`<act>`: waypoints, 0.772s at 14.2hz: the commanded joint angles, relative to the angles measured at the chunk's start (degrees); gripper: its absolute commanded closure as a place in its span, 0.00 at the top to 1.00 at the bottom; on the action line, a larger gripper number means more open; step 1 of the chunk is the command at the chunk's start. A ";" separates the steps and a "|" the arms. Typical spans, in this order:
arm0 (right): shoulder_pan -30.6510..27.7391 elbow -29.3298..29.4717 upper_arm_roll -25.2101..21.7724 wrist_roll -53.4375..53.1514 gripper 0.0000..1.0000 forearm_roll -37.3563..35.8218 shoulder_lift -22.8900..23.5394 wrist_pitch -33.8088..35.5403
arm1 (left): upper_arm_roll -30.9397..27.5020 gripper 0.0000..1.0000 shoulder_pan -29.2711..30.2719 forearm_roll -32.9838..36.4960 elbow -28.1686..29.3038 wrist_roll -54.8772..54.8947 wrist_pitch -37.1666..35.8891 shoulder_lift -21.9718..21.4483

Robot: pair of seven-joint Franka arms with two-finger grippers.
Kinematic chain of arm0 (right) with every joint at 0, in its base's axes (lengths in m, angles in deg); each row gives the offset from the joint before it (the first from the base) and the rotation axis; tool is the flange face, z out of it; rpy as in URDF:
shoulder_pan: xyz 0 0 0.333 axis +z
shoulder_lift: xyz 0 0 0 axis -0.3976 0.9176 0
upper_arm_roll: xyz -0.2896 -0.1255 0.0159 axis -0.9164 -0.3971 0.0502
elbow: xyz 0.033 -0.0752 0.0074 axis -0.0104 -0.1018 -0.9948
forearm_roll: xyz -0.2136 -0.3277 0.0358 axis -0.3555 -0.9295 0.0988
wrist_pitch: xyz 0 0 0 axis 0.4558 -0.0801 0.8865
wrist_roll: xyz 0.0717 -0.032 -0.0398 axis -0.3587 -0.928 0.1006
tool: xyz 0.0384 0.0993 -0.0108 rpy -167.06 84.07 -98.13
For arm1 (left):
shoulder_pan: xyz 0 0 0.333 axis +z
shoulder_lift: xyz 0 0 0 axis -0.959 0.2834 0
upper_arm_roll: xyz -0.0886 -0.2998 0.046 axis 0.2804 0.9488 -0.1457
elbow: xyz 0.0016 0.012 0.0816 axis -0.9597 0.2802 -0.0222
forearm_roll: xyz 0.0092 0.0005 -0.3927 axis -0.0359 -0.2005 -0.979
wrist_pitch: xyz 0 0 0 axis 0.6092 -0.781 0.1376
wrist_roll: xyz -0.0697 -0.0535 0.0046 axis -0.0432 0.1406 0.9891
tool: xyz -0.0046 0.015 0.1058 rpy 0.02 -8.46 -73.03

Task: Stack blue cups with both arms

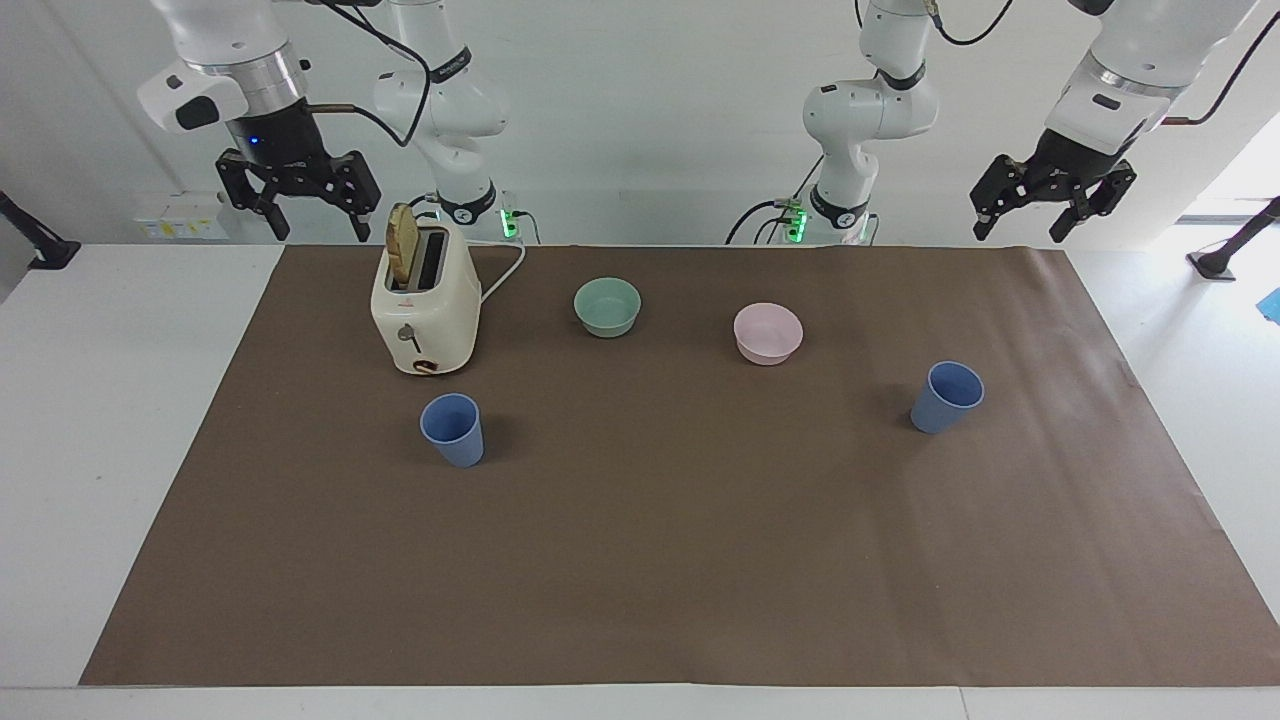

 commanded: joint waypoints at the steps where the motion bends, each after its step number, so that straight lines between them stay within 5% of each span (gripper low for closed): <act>1: 1.38 -0.41 -2.93 0.96 1.00 1.04 -0.34 0.47 | 0.13 1.00 0.11 0.14 0.67 0.29 0.57 -0.71; 11: 1.92 -0.40 -2.59 0.96 1.00 1.14 -0.52 0.56 | 0.04 1.00 0.29 0.05 0.41 -0.15 0.04 -0.71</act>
